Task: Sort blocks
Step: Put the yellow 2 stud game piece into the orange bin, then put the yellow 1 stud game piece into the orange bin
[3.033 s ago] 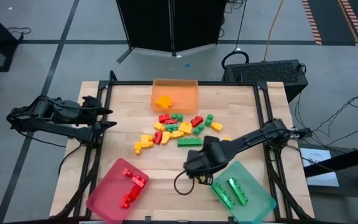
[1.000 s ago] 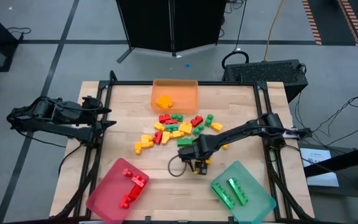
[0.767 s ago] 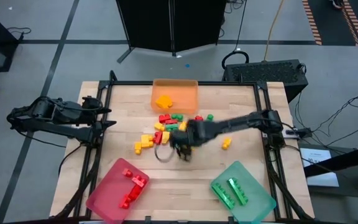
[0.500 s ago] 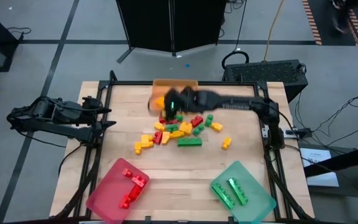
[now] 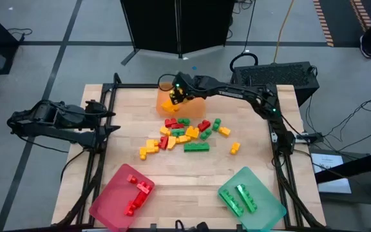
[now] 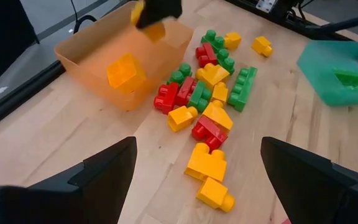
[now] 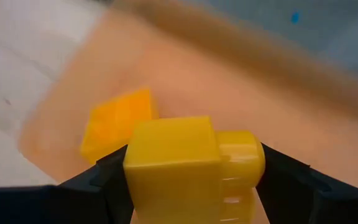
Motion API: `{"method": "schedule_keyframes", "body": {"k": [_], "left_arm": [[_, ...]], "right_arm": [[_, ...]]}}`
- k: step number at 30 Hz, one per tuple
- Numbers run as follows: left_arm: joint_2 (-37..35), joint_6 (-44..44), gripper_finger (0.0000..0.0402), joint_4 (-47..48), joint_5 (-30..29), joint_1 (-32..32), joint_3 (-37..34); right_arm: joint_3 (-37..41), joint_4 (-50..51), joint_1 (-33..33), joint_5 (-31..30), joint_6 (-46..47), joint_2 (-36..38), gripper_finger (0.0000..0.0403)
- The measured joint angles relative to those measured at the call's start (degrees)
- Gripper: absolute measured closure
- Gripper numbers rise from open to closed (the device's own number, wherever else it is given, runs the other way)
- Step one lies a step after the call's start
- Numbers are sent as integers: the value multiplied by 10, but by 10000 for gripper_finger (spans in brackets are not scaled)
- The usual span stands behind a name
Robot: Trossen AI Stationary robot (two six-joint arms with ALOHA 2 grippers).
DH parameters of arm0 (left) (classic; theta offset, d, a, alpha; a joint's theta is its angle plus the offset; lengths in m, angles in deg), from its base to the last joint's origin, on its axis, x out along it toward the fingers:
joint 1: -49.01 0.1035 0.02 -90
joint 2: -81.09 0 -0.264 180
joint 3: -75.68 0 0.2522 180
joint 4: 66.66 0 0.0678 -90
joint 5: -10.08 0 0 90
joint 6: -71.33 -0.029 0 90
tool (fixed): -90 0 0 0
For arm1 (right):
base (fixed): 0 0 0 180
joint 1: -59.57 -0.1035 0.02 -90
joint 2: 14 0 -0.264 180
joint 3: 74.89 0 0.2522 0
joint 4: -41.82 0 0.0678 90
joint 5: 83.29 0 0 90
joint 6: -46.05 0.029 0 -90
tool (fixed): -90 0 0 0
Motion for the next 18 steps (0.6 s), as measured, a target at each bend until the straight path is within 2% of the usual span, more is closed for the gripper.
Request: {"method": "schedule_keyframes", "body": {"k": [2, 5, 7, 10, 12, 18], "left_arm": [[0, -1, 56, 0, 0, 0, 0], [0, -3, 56, 1, 0, 0, 0], [0, -4, 56, 1, 1, 0, 0], [0, -4, 56, 2, 1, 0, 0], [0, -5, 56, 6, 1, 0, 0], [0, -15, 56, 27, 5, 0, 0]], "right_arm": [[0, 1, 6, 41, 2, -16, 134], [0, 4, 18, 117, 28, -28, 57], [0, 2, 27, 164, 38, -29, 23], [0, -9, 36, 210, 32, -21, 34], [-18, 4, 36, 212, 15, -9, 53], [-137, 75, -4, 206, -76, 24, 80]]}}
